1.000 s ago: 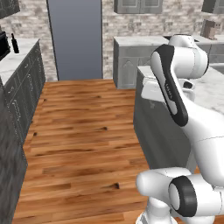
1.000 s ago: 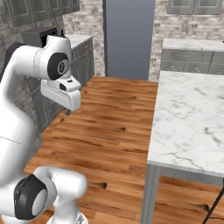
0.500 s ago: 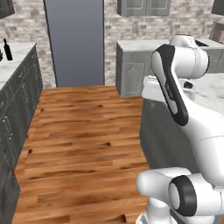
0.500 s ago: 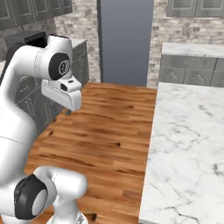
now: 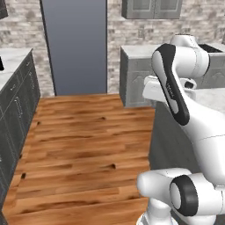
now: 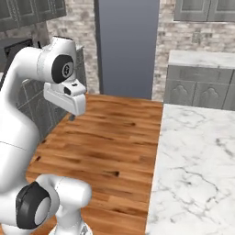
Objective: There is a wine glass and glass cup on the dining counter. Place the wine bottle next to the wine glass and the juice bottle next to the glass cup.
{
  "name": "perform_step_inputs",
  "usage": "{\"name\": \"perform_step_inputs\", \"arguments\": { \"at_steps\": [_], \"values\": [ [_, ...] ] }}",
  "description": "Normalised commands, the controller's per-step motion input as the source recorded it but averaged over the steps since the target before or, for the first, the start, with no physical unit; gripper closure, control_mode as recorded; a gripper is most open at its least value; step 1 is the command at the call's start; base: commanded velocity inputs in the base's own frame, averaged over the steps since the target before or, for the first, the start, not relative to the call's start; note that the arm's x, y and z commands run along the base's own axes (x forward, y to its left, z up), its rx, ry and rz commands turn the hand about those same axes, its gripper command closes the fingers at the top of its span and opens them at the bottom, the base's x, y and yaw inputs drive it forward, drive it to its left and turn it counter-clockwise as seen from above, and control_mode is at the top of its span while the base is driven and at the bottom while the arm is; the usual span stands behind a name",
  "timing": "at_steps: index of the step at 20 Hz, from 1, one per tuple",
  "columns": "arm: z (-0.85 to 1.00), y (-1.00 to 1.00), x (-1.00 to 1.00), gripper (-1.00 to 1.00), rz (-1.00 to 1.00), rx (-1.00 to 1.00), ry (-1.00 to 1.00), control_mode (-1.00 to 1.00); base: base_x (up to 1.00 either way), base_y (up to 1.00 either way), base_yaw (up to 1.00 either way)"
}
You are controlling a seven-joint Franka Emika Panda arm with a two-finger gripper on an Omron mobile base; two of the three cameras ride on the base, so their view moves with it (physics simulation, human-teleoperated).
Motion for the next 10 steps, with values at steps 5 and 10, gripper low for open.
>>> {"name": "perform_step_inputs", "arguments": {
  "at_steps": [5, 10],
  "values": [
    [0.0, 0.0, 0.0, -1.0, 0.0, 0.0, 0.0, 1.0, 1.0, 0.0, 0.0],
    [0.0, 0.0, 0.0, -1.0, 0.0, 0.0, 0.0, 1.0, 1.0, 0.0, 0.0]
  ]
}}
